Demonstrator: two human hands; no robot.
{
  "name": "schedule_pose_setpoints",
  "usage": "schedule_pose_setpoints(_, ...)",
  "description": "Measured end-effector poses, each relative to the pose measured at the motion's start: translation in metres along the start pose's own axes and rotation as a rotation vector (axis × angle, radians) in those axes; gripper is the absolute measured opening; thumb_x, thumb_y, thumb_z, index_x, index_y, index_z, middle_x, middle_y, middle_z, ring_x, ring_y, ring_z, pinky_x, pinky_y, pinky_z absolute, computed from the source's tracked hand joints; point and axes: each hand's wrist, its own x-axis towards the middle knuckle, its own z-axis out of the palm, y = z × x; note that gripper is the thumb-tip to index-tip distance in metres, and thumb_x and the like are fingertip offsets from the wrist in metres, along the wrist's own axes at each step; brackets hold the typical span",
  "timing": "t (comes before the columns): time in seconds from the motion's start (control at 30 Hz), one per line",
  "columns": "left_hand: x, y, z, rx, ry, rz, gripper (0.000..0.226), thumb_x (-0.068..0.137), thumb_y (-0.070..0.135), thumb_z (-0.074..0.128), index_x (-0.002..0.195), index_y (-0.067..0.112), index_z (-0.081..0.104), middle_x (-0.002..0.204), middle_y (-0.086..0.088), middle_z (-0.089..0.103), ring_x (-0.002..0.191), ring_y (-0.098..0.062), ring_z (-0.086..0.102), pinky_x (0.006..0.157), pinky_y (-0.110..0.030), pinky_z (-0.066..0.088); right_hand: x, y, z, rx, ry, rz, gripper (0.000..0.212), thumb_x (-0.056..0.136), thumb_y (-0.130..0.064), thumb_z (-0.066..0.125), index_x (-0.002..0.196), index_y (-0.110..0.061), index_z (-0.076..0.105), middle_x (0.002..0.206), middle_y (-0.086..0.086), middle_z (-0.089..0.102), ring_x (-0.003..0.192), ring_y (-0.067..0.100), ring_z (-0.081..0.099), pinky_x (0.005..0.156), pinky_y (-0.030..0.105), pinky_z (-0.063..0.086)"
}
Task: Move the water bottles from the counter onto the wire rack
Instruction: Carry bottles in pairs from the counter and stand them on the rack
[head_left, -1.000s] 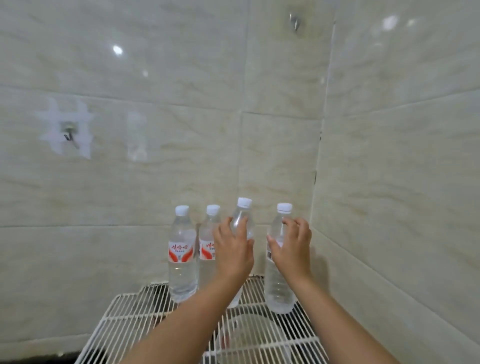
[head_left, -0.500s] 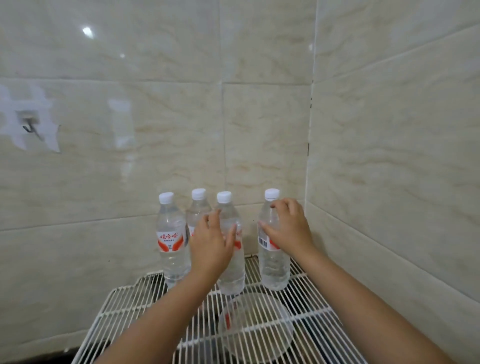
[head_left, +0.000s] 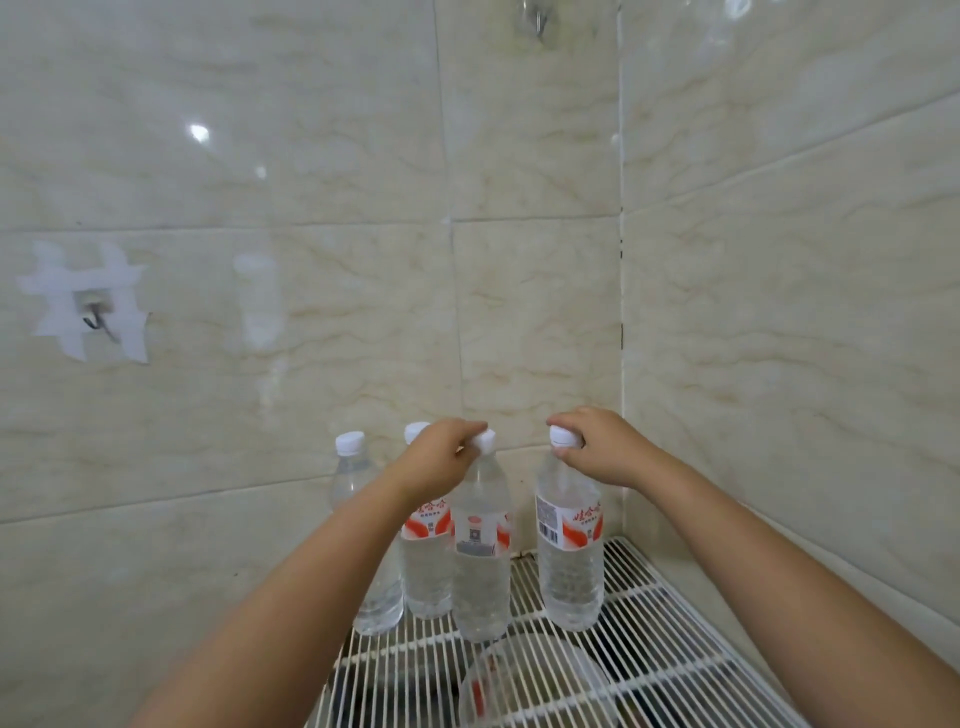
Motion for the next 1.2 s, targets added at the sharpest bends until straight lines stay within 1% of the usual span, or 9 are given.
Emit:
schedule_pose_setpoints(0.1, 0.002, 0.012, 0.001, 0.071, 0.080, -0.029, 0.035, 0.093, 0.026, 0.051, 0.115, -0.001, 0.058, 0.109, -0.013, 0.060, 0.108, -0.029, 0.056, 0.083, -0.030, 0.041, -0.002, -0.004, -0.001, -0.041, -0.005, 0.001, 0.045, 0.093, -0.018, 0.049, 0.136, -0.012, 0.040, 0.139, 0.013, 0.045, 0.126, 0.027, 0.042, 0.102, 0.031, 0.035)
schedule_pose_setpoints(0.13, 0.002, 0.016, 0.002, 0.089, 0.116, -0.074, 0.035, 0.091, 0.029, 0.055, 0.111, 0.001, 0.059, 0.108, -0.012, 0.059, 0.104, -0.028, 0.057, 0.081, -0.030, 0.042, -0.002, -0.005, -0.001, -0.055, -0.009, 0.000, 0.045, 0.093, -0.018, 0.049, 0.136, -0.012, 0.040, 0.139, 0.013, 0.045, 0.127, 0.027, 0.042, 0.102, 0.032, 0.035)
schedule_pose_setpoints(0.23, 0.001, 0.022, 0.008, 0.148, 0.187, -0.170, 0.039, 0.087, 0.036, 0.057, 0.110, 0.004, 0.052, 0.115, -0.012, 0.055, 0.103, -0.029, 0.055, 0.084, -0.036, 0.046, -0.002, -0.005, -0.003, -0.088, -0.021, -0.002, 0.045, 0.092, -0.019, 0.051, 0.135, -0.010, 0.042, 0.138, 0.013, 0.047, 0.127, 0.028, 0.043, 0.102, 0.032, 0.036)
schedule_pose_setpoints(0.33, 0.001, 0.017, 0.012, 0.143, 0.153, -0.196, 0.046, 0.086, 0.039, 0.059, 0.116, 0.007, 0.046, 0.119, -0.012, 0.055, 0.106, -0.029, 0.055, 0.084, -0.037, 0.047, -0.002, -0.004, -0.004, -0.079, -0.028, 0.014, 0.047, 0.091, -0.020, 0.053, 0.136, -0.012, 0.042, 0.141, 0.012, 0.046, 0.128, 0.027, 0.043, 0.103, 0.032, 0.036)
schedule_pose_setpoints(0.43, 0.004, 0.015, 0.012, 0.085, 0.141, -0.205, 0.045, 0.086, 0.034, 0.061, 0.122, 0.009, 0.048, 0.122, -0.013, 0.059, 0.111, -0.029, 0.056, 0.088, -0.037, 0.047, -0.002, -0.006, -0.006, -0.085, -0.015, 0.020, 0.046, 0.090, -0.020, 0.054, 0.134, -0.010, 0.045, 0.140, 0.011, 0.047, 0.128, 0.026, 0.043, 0.103, 0.033, 0.035)
schedule_pose_setpoints(0.53, 0.004, 0.022, 0.013, 0.046, 0.199, -0.204, 0.042, 0.089, 0.027, 0.058, 0.125, 0.006, 0.050, 0.126, -0.015, 0.059, 0.116, -0.030, 0.054, 0.091, -0.035, 0.045, 0.002, -0.008, -0.005, -0.114, 0.004, 0.023, 0.036, 0.090, -0.020, 0.054, 0.123, -0.005, 0.053, 0.129, 0.014, 0.056, 0.120, 0.028, 0.049, 0.095, 0.033, 0.040)
schedule_pose_setpoints(0.73, 0.018, 0.023, 0.017, -0.013, 0.277, -0.209, 0.038, 0.093, 0.022, 0.053, 0.125, 0.002, 0.049, 0.124, -0.019, 0.059, 0.116, -0.035, 0.053, 0.092, -0.039, 0.044, 0.020, -0.007, 0.002, -0.140, 0.060, 0.027, 0.036, 0.091, -0.021, 0.052, 0.121, 0.000, 0.054, 0.123, 0.019, 0.059, 0.114, 0.033, 0.053, 0.096, 0.040, 0.045)
schedule_pose_setpoints(0.87, 0.028, 0.015, 0.024, 0.065, 0.247, -0.208, 0.034, 0.093, 0.021, 0.052, 0.119, -0.001, 0.051, 0.119, -0.021, 0.061, 0.111, -0.036, 0.055, 0.091, -0.041, 0.045, 0.036, -0.007, 0.015, -0.170, 0.078, 0.031, 0.035, 0.093, -0.021, 0.051, 0.122, -0.002, 0.053, 0.121, 0.018, 0.059, 0.111, 0.033, 0.054, 0.090, 0.039, 0.046)
schedule_pose_setpoints(1.2, 0.036, 0.000, 0.028, 0.131, 0.232, -0.242, 0.033, 0.094, 0.026, 0.050, 0.116, 0.002, 0.052, 0.113, -0.017, 0.063, 0.105, -0.031, 0.058, 0.084, -0.038, 0.047, 0.055, -0.016, 0.030, -0.129, 0.053, 0.022, 0.034, 0.092, -0.021, 0.052, 0.121, -0.003, 0.054, 0.123, 0.017, 0.059, 0.113, 0.032, 0.054, 0.094, 0.040, 0.047)
